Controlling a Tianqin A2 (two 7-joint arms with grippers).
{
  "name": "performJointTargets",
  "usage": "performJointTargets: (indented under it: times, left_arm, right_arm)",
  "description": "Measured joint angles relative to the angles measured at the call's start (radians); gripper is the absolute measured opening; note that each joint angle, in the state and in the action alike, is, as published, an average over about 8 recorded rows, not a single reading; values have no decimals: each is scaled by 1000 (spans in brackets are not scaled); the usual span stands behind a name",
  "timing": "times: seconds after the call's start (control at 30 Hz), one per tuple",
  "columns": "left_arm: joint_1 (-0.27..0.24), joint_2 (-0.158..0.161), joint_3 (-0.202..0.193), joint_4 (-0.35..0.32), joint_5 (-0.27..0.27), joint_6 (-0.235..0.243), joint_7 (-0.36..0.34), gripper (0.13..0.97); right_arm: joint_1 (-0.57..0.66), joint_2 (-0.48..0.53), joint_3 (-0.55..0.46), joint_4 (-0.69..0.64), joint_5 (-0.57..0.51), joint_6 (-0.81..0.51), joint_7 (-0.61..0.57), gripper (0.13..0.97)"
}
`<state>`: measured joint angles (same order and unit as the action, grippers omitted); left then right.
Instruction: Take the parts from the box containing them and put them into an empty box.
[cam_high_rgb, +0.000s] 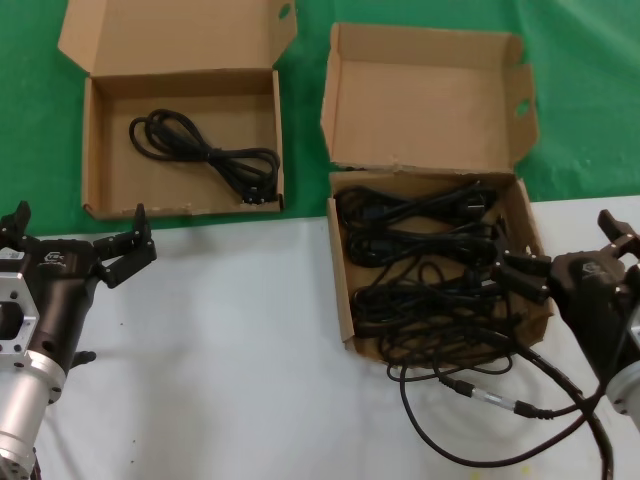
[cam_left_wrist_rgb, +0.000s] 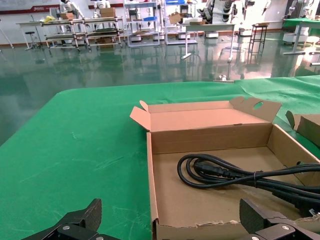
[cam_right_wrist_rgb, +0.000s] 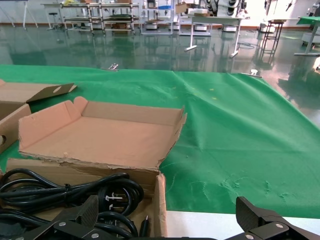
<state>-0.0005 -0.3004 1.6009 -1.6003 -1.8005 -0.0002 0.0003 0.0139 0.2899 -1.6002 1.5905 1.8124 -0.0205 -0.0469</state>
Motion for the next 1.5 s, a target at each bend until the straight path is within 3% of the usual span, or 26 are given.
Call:
performJointTargets:
  times: [1.5]
  left_arm:
    - [0,0,0,0,0,0,0,966]
  right_arm:
    - [0,0,0,0,0,0,0,966]
